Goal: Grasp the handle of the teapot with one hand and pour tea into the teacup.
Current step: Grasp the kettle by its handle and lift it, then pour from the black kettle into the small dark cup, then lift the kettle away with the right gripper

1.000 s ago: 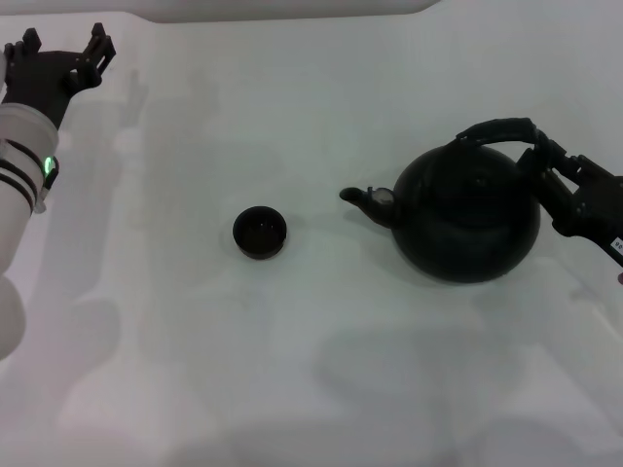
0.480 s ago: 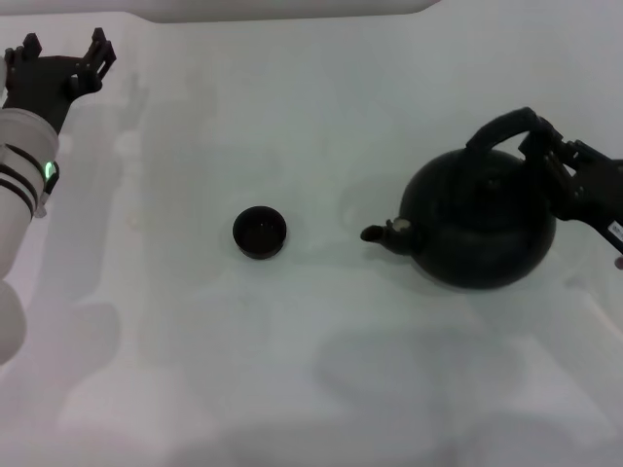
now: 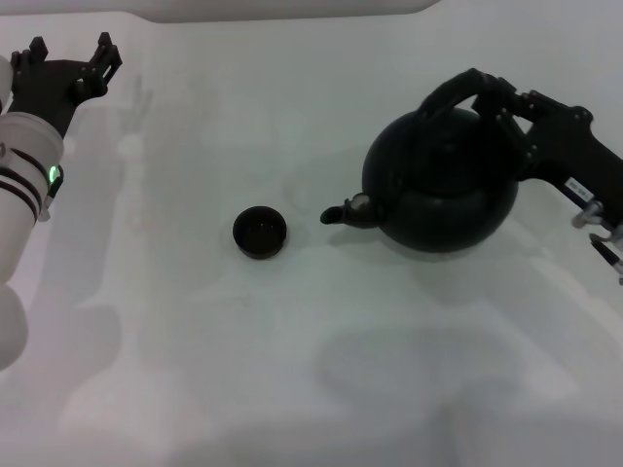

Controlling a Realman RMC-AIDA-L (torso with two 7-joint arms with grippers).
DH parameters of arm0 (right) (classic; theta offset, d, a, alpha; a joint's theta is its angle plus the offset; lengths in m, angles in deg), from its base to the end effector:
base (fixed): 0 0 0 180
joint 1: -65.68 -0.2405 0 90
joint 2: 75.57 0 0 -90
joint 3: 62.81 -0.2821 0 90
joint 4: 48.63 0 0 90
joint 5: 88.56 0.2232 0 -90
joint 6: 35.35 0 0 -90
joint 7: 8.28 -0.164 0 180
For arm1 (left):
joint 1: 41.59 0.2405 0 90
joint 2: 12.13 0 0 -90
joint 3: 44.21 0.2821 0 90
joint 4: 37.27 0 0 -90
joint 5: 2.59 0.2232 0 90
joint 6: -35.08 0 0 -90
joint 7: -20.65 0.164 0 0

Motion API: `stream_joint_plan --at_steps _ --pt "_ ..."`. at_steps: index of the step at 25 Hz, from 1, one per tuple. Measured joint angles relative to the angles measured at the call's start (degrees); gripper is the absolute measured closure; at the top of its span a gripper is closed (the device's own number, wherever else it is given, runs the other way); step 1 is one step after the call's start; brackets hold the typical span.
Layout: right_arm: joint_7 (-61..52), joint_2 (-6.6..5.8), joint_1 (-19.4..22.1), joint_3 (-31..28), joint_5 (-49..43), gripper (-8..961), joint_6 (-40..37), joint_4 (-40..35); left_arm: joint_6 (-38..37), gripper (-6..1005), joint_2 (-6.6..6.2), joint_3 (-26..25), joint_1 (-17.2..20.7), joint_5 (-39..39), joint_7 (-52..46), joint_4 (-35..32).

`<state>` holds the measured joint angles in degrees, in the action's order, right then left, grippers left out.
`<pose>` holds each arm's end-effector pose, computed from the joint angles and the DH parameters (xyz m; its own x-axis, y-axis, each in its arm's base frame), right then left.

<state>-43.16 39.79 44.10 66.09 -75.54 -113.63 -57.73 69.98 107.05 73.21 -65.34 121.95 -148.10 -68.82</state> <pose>0.3273 0.3171 -0.0635 0.5736 -0.0961 -0.8135 -0.6756 -0.6171 -0.4034 -0.3322 0.4105 -0.0657 0.6544 0.2148 0.7250 0.7458 -0.0249 -0.6657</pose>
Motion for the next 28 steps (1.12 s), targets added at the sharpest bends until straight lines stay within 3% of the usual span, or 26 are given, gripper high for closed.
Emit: stream_joint_plan --at_steps 11,28 --pt "12.4 0.04 -2.8 -0.6 0.1 760 10.2 -7.7 0.0 141 0.00 0.0 0.3 0.0 0.0 0.0" --pt "22.9 0.19 -4.2 -0.2 0.1 782 10.9 -8.9 0.2 140 0.09 1.1 0.5 0.0 -0.1 -0.1"
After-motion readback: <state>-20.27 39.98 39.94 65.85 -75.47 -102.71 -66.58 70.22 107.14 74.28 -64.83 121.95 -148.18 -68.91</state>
